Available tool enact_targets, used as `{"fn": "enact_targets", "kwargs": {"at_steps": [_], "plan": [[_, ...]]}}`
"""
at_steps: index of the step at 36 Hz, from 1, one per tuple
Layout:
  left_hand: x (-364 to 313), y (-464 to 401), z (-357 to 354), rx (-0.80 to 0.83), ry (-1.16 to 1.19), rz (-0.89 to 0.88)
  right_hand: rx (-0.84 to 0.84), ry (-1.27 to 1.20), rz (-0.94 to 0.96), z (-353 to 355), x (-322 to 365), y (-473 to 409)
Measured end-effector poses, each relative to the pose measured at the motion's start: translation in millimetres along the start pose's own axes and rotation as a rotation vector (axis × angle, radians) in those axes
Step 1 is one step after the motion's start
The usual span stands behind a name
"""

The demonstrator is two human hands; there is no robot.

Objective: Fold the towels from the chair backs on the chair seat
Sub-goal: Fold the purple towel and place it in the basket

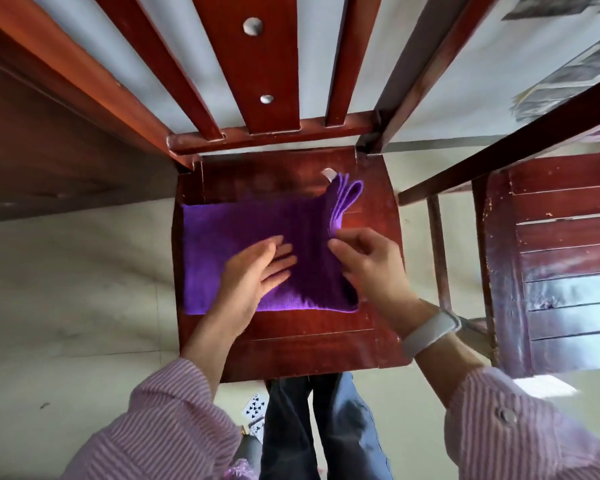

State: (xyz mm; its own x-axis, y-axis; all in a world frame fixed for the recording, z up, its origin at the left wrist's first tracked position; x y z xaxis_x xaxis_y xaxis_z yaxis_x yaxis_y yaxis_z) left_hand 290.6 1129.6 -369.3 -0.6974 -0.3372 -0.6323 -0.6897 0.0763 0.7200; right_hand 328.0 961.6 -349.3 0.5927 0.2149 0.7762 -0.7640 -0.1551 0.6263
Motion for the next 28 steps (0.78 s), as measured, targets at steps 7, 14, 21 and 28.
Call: {"fn": "enact_targets", "kwargs": {"at_steps": [7, 14, 21, 28], "plan": [[4.3, -15.6, 6.7, -0.169, -0.064, 0.026, 0.206, -0.081, -0.029, -39.0, -11.2, -11.3], [7.9, -36.0, -15.4, -0.346, -0.722, -0.063, -0.073, 0.019, 0.051, -10.5, -24.3, -15.8], [1.6, -19.8, -17.3, -0.383, -0.794, -0.256, -0.194, 0.378, 0.153, 6.1, -28.2, -10.9], [6.8, 15.5, 42.7, -0.472, -0.756, -0.313, 0.006, 0.746, 0.475, -51.6, 7.5, -34.6]]}}
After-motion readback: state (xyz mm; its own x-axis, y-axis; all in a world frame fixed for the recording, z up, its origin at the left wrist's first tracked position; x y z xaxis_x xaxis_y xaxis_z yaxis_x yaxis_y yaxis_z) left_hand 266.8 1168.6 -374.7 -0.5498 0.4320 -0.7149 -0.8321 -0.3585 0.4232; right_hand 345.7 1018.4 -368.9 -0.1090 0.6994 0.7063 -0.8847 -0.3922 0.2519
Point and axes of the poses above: each hand's wrist, its own y-axis away from the middle knuckle, its own z-axis out of the back of the hand, x = y × z, the point moved 3 cm from there along -y, towards the middle knuckle, and after that the axes turned 11 degrees about x, right-handed, at the moved point
